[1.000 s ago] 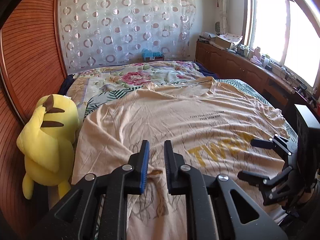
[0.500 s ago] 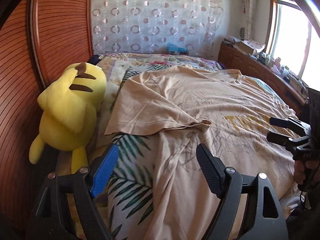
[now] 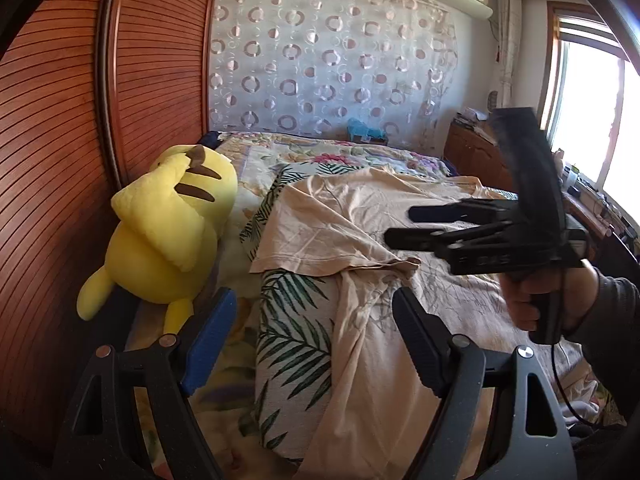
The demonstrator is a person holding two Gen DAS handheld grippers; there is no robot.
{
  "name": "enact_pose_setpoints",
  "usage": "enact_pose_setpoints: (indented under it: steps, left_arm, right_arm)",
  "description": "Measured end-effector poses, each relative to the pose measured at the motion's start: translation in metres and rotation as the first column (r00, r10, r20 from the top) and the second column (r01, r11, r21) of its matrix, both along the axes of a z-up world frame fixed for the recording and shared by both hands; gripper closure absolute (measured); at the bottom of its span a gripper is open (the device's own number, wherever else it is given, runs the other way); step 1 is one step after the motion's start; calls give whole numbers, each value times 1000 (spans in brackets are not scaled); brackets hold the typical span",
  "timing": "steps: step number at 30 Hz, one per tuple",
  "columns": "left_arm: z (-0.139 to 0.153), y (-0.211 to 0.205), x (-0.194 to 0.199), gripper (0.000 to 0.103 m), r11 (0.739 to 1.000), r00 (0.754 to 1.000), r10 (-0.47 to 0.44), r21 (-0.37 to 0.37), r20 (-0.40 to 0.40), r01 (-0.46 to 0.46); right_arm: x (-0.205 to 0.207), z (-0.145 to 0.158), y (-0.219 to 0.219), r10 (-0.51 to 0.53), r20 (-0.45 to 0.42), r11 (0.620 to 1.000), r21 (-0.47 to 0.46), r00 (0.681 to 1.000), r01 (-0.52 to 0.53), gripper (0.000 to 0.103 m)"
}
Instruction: Fold small clothes
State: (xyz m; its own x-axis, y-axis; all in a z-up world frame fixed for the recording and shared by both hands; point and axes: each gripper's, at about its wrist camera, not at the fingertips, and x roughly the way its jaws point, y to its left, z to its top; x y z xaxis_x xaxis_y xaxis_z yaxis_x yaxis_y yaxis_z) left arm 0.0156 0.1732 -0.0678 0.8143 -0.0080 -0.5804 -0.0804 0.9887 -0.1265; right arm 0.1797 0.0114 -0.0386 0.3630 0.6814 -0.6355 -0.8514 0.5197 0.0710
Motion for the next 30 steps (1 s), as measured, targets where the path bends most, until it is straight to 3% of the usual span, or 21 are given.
enact_pose_setpoints:
  steps: [5,9,12,15,16,17,20,24,29,30]
  left_arm:
    - [-4,14,-5,22,999,999,32,2,-10,-32]
    - [-9,22,-7,22,999,999,47,-7,-18,-47]
    - [-9,25,-9,22,999,999,50,-11,-18,-50]
    - [-8,25,-9,22,998,998,53,-12,-13,-54]
    - [-8,25,-8,22,998,998,54,-13,-13,-54]
    - [-8,23,-10,22,999,999,53,-13,-13,-53]
    - [-8,19,-8,22,999,999,45,-16,-12,-45]
    - [-9,12,-5,22,1000,999,28,-11,-20,-28]
    - [-6,-1,-2,22,1000,1000,-2,-11,-9,1]
    - [-6,-4,1,22,1000,1000,-5,-8,-11,5]
  right_arm:
    - [11,-21,61,129,-30,985,-113,991,-131,43]
    - [19,-35,100,153,0,968,-202,988,-150,45]
    - [25,-50,127,145,31,945,-299,989,-130,55]
    - [30,-50,142,148,17,943,-302,989,-136,81]
    - [33,-50,146,142,25,941,-314,990,-127,96]
    - [34,-50,148,136,28,940,-319,990,-120,98]
    - [36,-36,136,95,53,967,-244,994,-80,99]
    - [58,-4,105,-68,63,996,-56,996,71,99]
    - [88,5,50,-299,42,954,26,953,298,99]
    - [92,2,41,-326,38,945,20,945,326,95]
